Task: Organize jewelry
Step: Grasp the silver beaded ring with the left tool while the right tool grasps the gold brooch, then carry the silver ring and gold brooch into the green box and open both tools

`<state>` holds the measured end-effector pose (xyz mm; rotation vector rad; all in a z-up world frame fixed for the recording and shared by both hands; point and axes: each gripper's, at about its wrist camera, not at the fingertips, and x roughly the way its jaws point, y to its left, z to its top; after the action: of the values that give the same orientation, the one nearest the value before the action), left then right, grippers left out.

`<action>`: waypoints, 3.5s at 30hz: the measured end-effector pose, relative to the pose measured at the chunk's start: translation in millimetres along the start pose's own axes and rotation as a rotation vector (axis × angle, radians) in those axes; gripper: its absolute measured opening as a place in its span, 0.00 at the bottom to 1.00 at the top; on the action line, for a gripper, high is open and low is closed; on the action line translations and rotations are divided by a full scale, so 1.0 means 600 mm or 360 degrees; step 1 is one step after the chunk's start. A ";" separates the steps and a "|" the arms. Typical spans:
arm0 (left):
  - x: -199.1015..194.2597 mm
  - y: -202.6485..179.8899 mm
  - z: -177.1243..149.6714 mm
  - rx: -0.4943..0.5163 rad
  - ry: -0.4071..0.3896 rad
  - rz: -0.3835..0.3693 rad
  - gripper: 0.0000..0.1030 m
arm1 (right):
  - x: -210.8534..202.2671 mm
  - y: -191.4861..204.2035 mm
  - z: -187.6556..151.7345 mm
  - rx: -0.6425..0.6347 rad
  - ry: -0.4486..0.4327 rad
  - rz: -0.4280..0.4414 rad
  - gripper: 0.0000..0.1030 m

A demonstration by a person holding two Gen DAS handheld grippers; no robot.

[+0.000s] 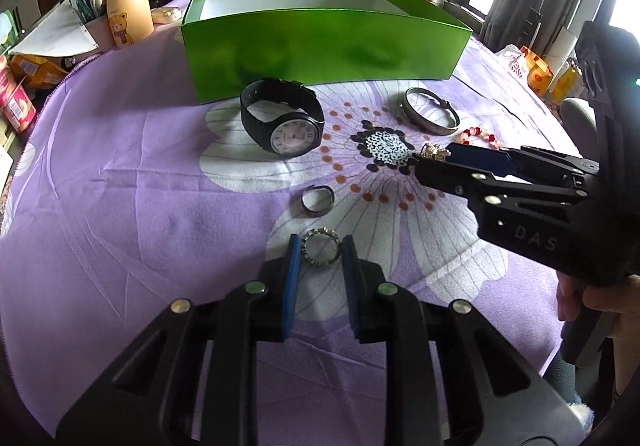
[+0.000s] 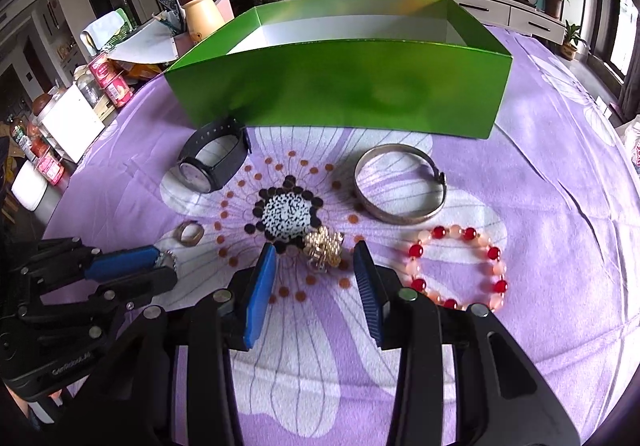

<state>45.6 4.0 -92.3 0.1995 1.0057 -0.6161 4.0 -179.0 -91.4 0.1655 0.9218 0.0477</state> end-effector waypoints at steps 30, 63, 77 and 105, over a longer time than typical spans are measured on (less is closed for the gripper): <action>-0.053 0.023 0.043 -0.0111 -0.0092 -0.0036 0.20 | -0.093 -0.019 0.000 0.0015 -0.0136 0.0019 0.21; 0.002 0.051 0.341 -0.0263 -0.0100 -0.0160 0.20 | -0.076 -0.098 0.207 0.0149 -0.0222 0.0027 0.21; 0.125 0.064 0.416 -0.0374 0.0074 -0.0112 0.20 | 0.033 -0.158 0.294 0.0338 -0.0091 0.0097 0.21; 0.128 0.061 0.410 -0.0380 0.0055 -0.0065 0.48 | 0.041 -0.163 0.277 0.0332 -0.0100 0.0068 0.38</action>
<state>275.0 -101.7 -29.7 -0.0208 1.1092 -0.5257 148.4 -292.7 -28.4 0.3785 0.8594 -0.0143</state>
